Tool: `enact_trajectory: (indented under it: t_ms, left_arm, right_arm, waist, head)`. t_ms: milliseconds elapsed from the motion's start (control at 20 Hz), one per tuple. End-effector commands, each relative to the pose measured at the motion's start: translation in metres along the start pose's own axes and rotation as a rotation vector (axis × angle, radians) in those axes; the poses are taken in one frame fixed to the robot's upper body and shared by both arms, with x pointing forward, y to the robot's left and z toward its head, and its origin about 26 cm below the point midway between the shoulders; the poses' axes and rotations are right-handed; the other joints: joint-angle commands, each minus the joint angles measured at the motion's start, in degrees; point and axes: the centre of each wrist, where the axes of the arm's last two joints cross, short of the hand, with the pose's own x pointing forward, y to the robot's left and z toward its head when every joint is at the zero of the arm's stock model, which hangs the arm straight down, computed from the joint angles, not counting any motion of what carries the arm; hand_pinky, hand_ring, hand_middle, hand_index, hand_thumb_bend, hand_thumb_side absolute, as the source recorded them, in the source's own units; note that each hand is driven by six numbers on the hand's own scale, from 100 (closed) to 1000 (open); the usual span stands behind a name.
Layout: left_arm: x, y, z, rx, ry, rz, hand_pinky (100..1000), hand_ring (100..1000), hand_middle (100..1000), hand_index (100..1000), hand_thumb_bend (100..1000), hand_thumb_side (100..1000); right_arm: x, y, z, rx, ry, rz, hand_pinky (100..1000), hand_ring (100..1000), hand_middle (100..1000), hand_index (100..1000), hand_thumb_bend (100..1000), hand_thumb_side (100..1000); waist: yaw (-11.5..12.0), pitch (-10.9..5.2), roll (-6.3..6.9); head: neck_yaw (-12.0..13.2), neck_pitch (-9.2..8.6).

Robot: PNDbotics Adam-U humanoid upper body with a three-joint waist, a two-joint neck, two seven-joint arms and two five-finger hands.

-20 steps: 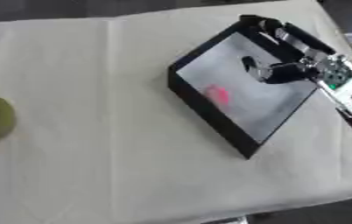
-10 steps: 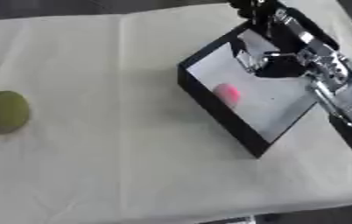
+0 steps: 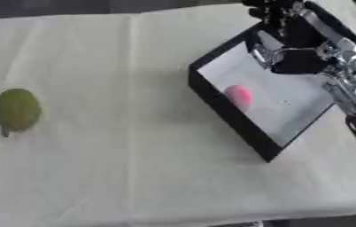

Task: Pick up the objects with one hand, pass them to the other hand, and then place them into the box on the other side of the table.

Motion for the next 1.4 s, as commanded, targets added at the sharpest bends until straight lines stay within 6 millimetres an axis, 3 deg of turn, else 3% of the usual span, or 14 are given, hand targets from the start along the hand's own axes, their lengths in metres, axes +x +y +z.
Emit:
enact_trajectory:
  t_ms: [50,100,700,900,1400]
  left_arm:
    - [0.009,0.019,0.023,0.035,0.035,-0.079,922,839,776,915,543,555]
    - [0.009,0.017,0.025,0.037,0.043,-0.090,922,840,776,914,521,595]
    - [0.022,-0.005,0.031,-0.016,0.083,-0.132,923,845,783,910,562,576]
    - [0.027,-0.014,0.021,-0.021,0.102,-0.131,922,846,787,910,612,544]
    - [0.051,-0.031,-0.021,-0.006,0.045,-0.188,923,847,790,911,593,530]
  right_arm:
    - [0.010,-0.007,-0.004,-0.001,-0.026,0.031,1000,1000,919,1000,100,133]
    - [0.011,-0.006,-0.005,-0.004,-0.027,0.032,1000,1000,920,1000,100,152]
    - [0.010,-0.005,-0.005,-0.010,-0.027,0.033,1000,1000,919,1000,100,156]
    - [0.009,-0.004,-0.005,-0.012,-0.023,0.033,1000,1000,918,1000,100,158]
    - [0.007,-0.001,-0.003,-0.011,-0.007,0.035,1000,1000,916,1000,100,163]
  waist:
    - [0.23,-0.86,0.30]
    - [0.27,-0.78,0.37]
    - [0.62,-0.39,0.70]
    - [0.78,-0.36,0.65]
    - [1.06,-0.56,0.39]
  head:
    - [1.41,0.23]
    - [2.00,0.18]
    - [8.60,0.03]
    - [9.99,0.04]
    - [10.87,0.09]
